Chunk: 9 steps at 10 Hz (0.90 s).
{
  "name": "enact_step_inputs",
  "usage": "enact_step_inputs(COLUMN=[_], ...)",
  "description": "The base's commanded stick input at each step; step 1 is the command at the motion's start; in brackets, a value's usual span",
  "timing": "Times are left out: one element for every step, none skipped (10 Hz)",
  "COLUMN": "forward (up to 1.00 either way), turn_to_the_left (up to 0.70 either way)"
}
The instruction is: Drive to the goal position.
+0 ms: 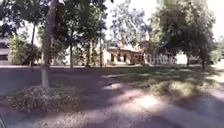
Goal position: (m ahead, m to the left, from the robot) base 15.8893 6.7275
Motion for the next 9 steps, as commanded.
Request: enact_step_inputs(forward=[0.7,0.7,0.7,0.7,0.7,0.7,0.7,0.7,0.7], turn_to_the_left=[0.14,0.13,0.07,0.02,0.1,0.14,0.07,0.0,0.03])
